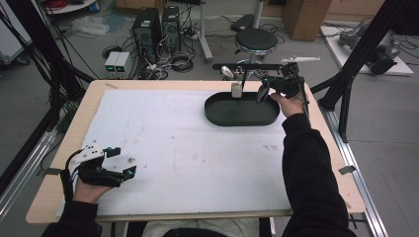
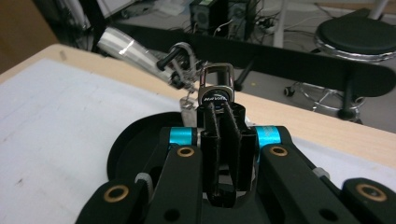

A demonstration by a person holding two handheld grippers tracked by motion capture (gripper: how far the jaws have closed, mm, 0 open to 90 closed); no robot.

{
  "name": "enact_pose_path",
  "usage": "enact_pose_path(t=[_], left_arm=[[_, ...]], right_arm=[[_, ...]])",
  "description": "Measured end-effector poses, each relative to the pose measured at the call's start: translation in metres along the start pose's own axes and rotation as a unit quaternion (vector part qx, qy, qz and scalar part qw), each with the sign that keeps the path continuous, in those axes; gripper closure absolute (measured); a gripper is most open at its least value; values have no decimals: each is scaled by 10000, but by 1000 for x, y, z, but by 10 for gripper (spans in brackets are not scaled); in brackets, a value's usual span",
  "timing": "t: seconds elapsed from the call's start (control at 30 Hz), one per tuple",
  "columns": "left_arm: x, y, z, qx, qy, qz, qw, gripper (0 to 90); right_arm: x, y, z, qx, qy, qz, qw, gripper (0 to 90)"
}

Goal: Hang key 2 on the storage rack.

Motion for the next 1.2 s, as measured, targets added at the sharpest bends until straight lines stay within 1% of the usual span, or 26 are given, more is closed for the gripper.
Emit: enact_pose_path(t=[0.1,0.17,0.3,0.37,0.6,0.7,0.8,0.93,1.07,1.2], left_arm=[[0,0,0,-5,2,5,10000,30],[0,0,0,-11,10,4,10000,30],[0,0,-1,-3,9,4,10000,30],[0,0,-1,1,1,7,10000,30],[0,0,0,-7,13,4,10000,30],[1,1,0,-17,3,3,10000,30],[1,1,0,-19,18,-4,10000,30],[1,1,0,-13,-1,18,10000,30],[1,1,0,-20,14,10,10000,30],[1,1,0,-25,6,8,10000,30]], right_arm=[[-1,1,-5,88,-77,-60,9999,853],[1,1,-7,134,-117,-14,9998,853],[5,-3,-11,237,-118,116,9996,851],[5,-6,-11,260,-179,111,9994,850],[9,-18,-9,377,-142,160,9991,849],[10,-21,-11,527,-207,173,9982,849],[13,-26,-13,619,-183,204,9977,848],[14,-31,-15,695,-296,149,9970,848],[15,-35,-17,719,-329,89,9968,848],[17,-40,-18,736,-435,63,9963,847]])
Point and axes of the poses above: each handheld gripper's, and its own axes: y roughly backward along the jaws, x roughly out of its underside, z roughly to its left, the point moved 6 cm from there along -y, roughly forward along the jaws, and after that the axes turned 8 degrees about -z, right-handed, at the moved point
